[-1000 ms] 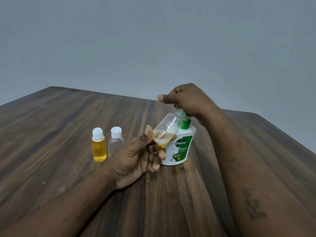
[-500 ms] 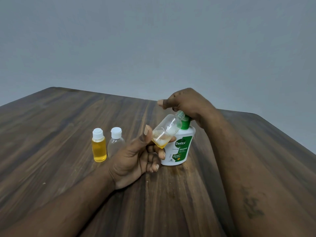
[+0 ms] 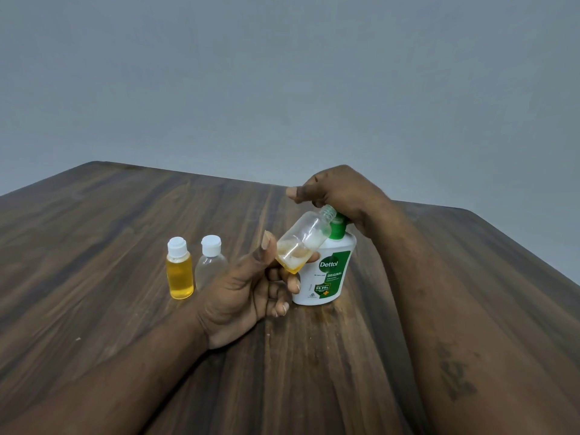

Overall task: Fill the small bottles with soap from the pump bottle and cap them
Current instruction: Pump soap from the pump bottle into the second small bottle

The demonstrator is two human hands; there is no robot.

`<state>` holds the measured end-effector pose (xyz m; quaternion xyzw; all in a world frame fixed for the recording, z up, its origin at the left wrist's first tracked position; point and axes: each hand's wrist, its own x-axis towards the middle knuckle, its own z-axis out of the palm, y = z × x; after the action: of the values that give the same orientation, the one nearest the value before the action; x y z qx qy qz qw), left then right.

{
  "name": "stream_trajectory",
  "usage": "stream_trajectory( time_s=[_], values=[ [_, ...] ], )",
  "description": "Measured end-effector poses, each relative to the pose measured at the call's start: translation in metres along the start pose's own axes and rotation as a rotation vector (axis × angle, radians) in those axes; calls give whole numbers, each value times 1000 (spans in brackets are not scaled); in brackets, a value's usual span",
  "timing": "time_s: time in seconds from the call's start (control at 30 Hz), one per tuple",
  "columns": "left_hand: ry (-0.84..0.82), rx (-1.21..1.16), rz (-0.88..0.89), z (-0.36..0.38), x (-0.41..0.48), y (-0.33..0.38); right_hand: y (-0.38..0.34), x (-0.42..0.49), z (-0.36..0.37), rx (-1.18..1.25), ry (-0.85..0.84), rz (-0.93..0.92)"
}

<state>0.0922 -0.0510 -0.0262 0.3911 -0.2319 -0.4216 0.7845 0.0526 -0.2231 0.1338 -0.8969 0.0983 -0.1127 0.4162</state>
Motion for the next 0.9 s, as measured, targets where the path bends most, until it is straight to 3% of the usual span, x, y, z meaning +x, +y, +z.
stream_trajectory(
  time_s=[0.2,0.37,0.43,0.73,0.9],
  values=[
    [-26,86,34,4,-1,0,-2,4,-1,-46,133,-121],
    [-61,165,106,10,-7,3,6,4,1,-5,-70,15],
    [-75,175,118,12,-8,4,7,4,0,6,-79,18],
    [-62,145,89,10,-6,1,-3,0,-4,-74,165,-167],
    [-75,108,79,11,-8,4,3,5,2,-74,10,-44]
  ],
)
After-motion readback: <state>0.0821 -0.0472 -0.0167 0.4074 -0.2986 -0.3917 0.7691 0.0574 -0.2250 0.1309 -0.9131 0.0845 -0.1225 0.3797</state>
